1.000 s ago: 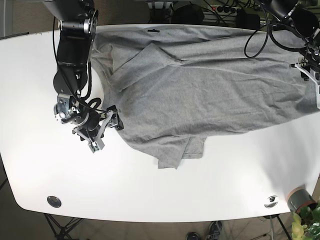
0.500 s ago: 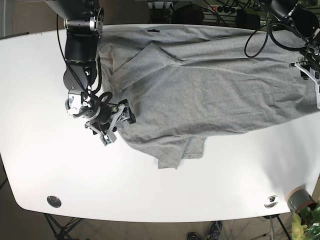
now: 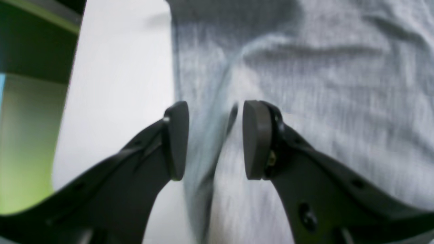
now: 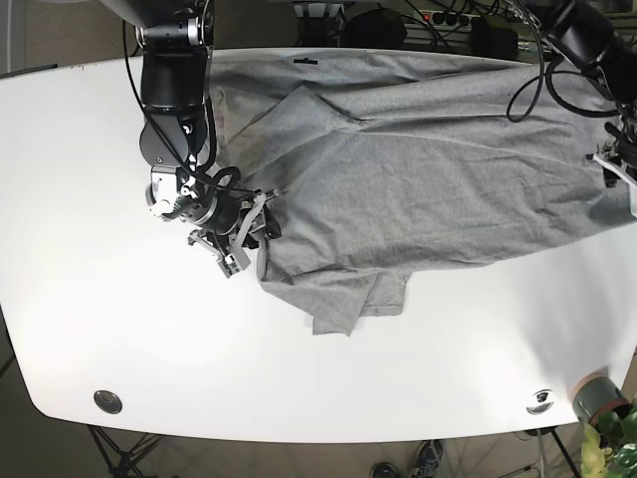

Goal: Fold the T-shirt properly
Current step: 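Grasp the shirt's side edges with both grippers partway along the body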

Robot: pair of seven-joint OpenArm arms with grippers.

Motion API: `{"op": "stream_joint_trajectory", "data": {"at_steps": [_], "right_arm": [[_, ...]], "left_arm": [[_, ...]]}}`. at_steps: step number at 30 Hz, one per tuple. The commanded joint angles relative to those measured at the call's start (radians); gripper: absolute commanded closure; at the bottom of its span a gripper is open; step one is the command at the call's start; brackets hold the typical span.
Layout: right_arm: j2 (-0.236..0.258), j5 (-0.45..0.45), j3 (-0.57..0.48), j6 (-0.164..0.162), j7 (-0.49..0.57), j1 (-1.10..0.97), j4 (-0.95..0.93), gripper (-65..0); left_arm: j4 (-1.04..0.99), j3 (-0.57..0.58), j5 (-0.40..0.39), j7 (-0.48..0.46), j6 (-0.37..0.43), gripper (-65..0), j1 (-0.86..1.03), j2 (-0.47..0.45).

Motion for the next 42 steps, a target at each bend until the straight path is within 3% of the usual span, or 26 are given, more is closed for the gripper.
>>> {"op": "stream_joint_trajectory", "data": {"at_steps": [1,3,10,14,17,21,28,33,42], "right_arm": [[0.000,-0.004,-0.001,0.004,-0.021,0.012,-0.003,-9.8],[0.000,-0.004,-0.001,0.004,-0.021,0.012,-0.005,-1.9],[0.001,-0.001,0.010,0.004,-0.016,0.023,-0.003,-2.2],[0.004,-0.007,0.105,0.002,-0.016,0.029,-0.005,-2.1],[0.012,-0.008,0.162,0.005,-0.019,0.032,0.000,-2.1],[0.064,0.001,0.168,0.005,-0.022,0.027,0.000,-2.1],[0.107,0.001,0.212,0.015,-0.022,-0.006,0.000,-2.1],[0.119,0.001,0.216,0.015,-0.021,-0.023,0.000,-2.1],[0.127,0.001,0.216,0.015,-0.022,-0.078,0.109,-2.1]], "left_arm": [[-0.057,0.016,-0.027,-0.058,0.069,-24.9,-0.040,-0.067],[-0.115,0.034,-0.028,-0.072,0.103,-25.6,-0.059,-0.093],[-0.253,0.062,-0.028,-0.152,0.187,-42.5,-0.106,-0.150],[-0.289,0.067,-0.028,-0.198,0.210,-46.7,-0.106,-0.161],[-0.292,0.070,-0.028,-0.206,0.210,-46.5,-0.105,-0.161],[-0.292,0.073,-0.028,-0.206,0.210,-46.5,-0.109,-0.156],[-0.287,0.172,-0.034,-0.206,0.209,-46.5,-0.112,-0.149],[-0.290,0.185,-0.117,-0.206,0.209,-46.8,-0.140,-0.120],[-0.299,0.320,-0.202,-0.206,0.215,-46.7,-0.198,-0.115]]}}
